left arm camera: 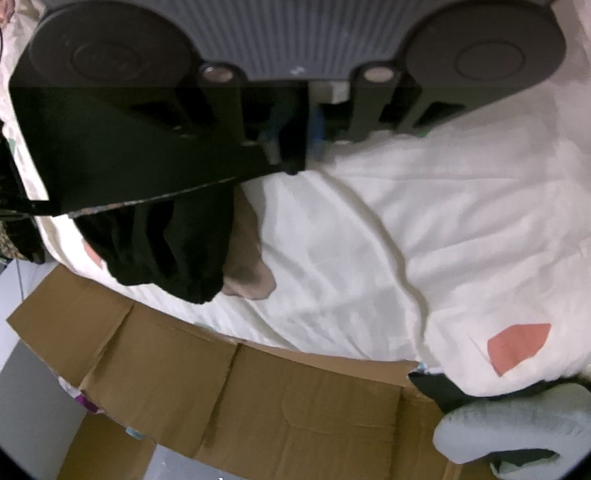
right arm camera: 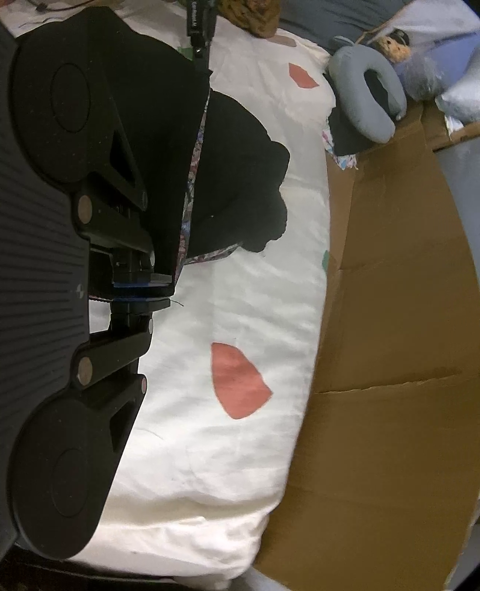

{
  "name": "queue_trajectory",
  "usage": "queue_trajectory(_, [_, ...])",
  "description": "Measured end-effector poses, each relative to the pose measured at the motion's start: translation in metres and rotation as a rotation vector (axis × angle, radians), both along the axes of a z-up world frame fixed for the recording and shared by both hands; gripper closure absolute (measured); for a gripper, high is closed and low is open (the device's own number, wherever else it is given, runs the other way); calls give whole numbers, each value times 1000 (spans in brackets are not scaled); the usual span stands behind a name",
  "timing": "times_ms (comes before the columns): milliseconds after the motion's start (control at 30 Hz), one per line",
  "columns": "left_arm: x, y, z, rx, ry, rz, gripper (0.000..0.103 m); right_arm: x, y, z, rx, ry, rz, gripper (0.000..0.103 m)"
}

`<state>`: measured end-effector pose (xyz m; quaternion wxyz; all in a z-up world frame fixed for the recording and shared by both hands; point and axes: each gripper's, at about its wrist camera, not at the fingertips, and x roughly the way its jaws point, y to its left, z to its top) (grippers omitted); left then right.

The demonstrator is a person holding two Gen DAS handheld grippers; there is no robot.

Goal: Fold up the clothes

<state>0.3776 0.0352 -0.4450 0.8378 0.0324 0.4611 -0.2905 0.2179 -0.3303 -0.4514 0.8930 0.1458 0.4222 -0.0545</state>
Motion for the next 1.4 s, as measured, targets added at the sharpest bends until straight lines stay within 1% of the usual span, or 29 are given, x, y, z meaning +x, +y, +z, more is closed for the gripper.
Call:
queue_trajectory(33, [-1,1,0,0,-5,-1,54,-1,-1,1,-1,0,-6,91])
queue_trajectory(100, [-1,3,-3,2,-2,-5,53,-3,-2,4,-1,-6,-3,70])
queue_trajectory(133, [0,3,-4,2,2,-7,53,-4,-2,5,0,-12,0,64])
queue_trajectory(167, [0,3,-5,1,5,-9,52,-4,-3,5,3,-14,3,61])
queue_trajectory(300, [3,1,-9,-2,12,-20,52,0,-6,-7,53,24,3,60])
queue_trajectory(400, [4,-2,-12,-1,10,-33,52,2,-5,-15,79,32,0,60])
queue_trajectory(533, [6,-6,-15,0,4,-42,52,7,-8,-29,166,50,-32,60])
queue_trajectory(600, [6,-9,-17,0,1,-46,49,9,-7,-34,178,54,-32,59])
queue_trajectory(733, [1,-15,-18,18,-20,-70,49,10,-8,-39,202,50,-39,59])
queue_trajectory(833, [-1,-15,-18,9,-10,-76,54,10,-8,-42,224,44,-44,60])
queue_trajectory(867, [-1,-15,-18,5,-5,-77,58,10,-9,-43,232,43,-43,61])
queue_trajectory(933, [-1,-14,-19,-18,17,-73,70,11,-11,-44,248,43,-38,63])
queue_trajectory(967, [1,-12,-19,-46,43,-71,88,11,-12,-44,253,40,-34,66])
queue_trajectory(1000, [0,-12,-20,-60,58,-68,90,11,-12,-44,253,39,-30,68])
queue_trajectory(1033, [-1,-13,-19,-59,54,-64,90,12,-11,-43,251,39,-25,71])
queue_trajectory(1067, [-3,-13,-18,-55,45,-60,91,12,-10,-42,251,38,-18,81])
queue_trajectory(1100, [-5,-13,-16,-51,36,-57,93,13,-9,-40,252,36,-10,86])
queue_trajectory(1200, [-9,-10,-10,-50,14,-38,93,11,-2,-29,197,23,1,90])
queue_trajectory(1333, [-14,-3,3,-54,-28,-22,94,3,10,-13,98,-10,26,91])
queue_trajectory(1400, [-16,1,9,-60,-44,-13,94,-1,13,-4,71,-27,29,93])
